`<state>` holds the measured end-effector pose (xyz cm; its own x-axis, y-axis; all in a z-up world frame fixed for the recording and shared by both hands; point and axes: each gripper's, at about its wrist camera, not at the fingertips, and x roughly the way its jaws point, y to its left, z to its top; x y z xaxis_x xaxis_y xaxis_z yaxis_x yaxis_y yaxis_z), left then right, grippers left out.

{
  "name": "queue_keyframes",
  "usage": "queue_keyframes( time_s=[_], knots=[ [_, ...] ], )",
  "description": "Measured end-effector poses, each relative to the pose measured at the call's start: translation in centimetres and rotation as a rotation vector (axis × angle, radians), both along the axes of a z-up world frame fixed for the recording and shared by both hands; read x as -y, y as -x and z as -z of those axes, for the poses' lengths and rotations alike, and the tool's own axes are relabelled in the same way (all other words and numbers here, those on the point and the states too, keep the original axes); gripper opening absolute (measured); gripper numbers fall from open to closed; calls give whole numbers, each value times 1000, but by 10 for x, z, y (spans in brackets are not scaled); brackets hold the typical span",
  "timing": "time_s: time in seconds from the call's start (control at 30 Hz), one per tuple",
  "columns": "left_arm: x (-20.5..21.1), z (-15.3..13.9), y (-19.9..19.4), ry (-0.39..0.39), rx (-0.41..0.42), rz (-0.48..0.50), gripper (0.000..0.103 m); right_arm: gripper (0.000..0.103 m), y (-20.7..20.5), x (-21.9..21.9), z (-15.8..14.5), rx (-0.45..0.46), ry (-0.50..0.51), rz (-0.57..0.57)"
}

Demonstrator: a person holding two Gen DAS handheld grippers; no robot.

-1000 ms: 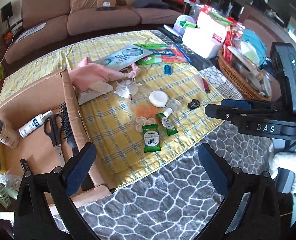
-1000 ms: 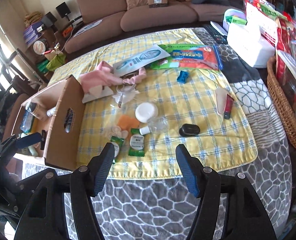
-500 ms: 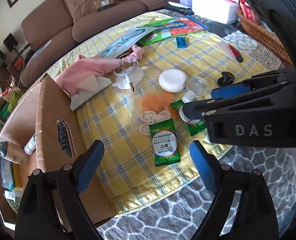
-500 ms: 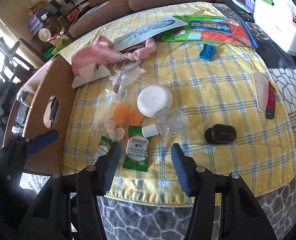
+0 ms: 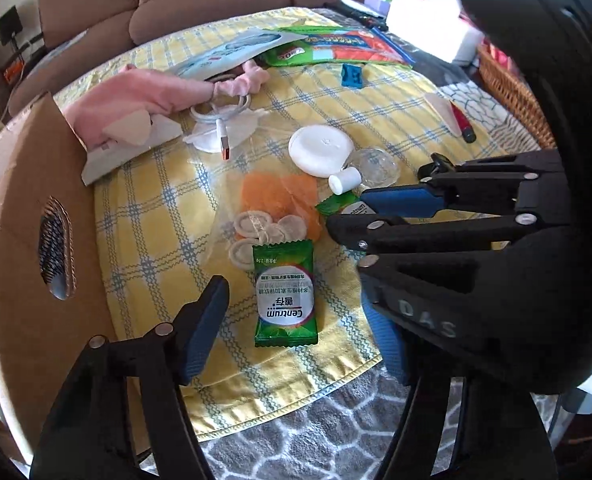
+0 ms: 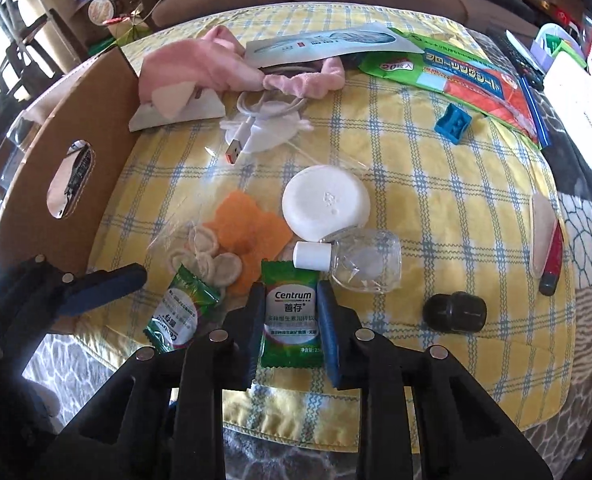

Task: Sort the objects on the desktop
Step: 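Grasp the green Centrum packet with the right tool, then carry the Centrum packet into the box and open the right tool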

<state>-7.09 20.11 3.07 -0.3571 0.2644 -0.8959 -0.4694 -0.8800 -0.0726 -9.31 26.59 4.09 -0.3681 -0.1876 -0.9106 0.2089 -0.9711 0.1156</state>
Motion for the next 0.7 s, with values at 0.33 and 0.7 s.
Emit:
queue_keyframes(
  time_s=[0.33, 0.7],
  knots=[
    [7, 4, 11, -37, 26, -45, 26, 24, -24, -45, -35, -63, 176, 95],
    [43, -86, 6, -194, -19, -23, 23, 24, -40, -23, -96, -127, 208, 88]
  ],
)
